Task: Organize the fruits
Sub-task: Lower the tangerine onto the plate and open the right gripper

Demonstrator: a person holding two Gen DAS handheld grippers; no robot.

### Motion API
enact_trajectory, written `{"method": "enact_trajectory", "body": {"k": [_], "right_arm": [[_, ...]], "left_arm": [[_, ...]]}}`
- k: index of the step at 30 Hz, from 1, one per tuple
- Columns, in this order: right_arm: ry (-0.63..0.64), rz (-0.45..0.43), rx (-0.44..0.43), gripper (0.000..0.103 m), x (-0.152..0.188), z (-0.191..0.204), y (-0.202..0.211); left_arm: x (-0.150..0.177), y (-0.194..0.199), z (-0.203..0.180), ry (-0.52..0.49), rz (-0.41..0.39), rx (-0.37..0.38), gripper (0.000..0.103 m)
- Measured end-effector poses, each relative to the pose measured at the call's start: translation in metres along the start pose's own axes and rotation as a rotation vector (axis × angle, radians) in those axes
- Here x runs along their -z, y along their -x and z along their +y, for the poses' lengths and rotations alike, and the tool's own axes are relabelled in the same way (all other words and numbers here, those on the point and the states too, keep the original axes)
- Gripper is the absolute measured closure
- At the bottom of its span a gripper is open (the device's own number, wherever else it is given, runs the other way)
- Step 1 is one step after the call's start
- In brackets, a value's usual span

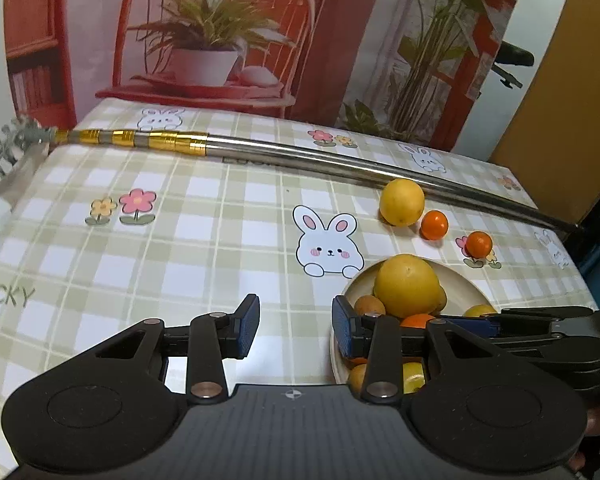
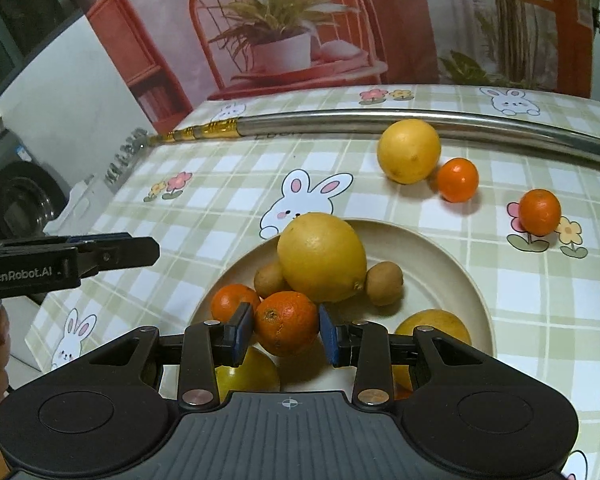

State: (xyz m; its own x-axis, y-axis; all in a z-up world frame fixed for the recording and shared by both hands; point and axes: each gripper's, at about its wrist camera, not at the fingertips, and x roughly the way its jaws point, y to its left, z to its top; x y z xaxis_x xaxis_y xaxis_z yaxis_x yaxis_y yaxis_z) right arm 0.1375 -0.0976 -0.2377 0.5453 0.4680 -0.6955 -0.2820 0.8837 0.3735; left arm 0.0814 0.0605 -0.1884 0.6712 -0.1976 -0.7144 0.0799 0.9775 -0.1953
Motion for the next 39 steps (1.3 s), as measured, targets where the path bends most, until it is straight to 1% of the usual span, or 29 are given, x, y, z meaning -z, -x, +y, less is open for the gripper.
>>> {"method": "enact_trajectory", "body": {"k": [10, 17, 22, 28, 34, 38, 39], "right_arm": [[0.028, 0.049, 0.020, 0.070, -0.002, 0.008, -0.015], [0.041, 0.053, 0.027, 0.070, -0.003, 0.010, -0.016], [0.045, 0.058, 0.022, 0.069, -0.002, 0.011, -0.018], [0.047, 0.073, -0.004, 0.068, 0.002, 0.014, -0.019], [0.032, 0.068, -0.021, 0.065, 0.003, 0.013, -0.018], [0.033, 0.038, -0.018, 0.055, 0.004, 0.014, -0.012], [0.031, 0.024, -0.017, 0.055, 0.005, 0.014, -0.009]], "left_arm": [[0.003, 0.000, 0.002, 0.014, -0.006, 0.009, 0.061], [0.004, 0.000, 0.005, 0.030, -0.005, 0.011, 0.060], [0.005, 0.000, 0.004, 0.034, -0.003, 0.015, 0.059], [0.007, 0.000, 0.003, 0.032, 0.003, 0.014, 0.059], [0.009, 0.002, 0.004, 0.036, 0.000, 0.009, 0.057], [0.010, 0.004, 0.005, 0.049, -0.001, 0.004, 0.056], [0.010, 0.005, 0.005, 0.054, -0.004, 0.004, 0.056]]}}
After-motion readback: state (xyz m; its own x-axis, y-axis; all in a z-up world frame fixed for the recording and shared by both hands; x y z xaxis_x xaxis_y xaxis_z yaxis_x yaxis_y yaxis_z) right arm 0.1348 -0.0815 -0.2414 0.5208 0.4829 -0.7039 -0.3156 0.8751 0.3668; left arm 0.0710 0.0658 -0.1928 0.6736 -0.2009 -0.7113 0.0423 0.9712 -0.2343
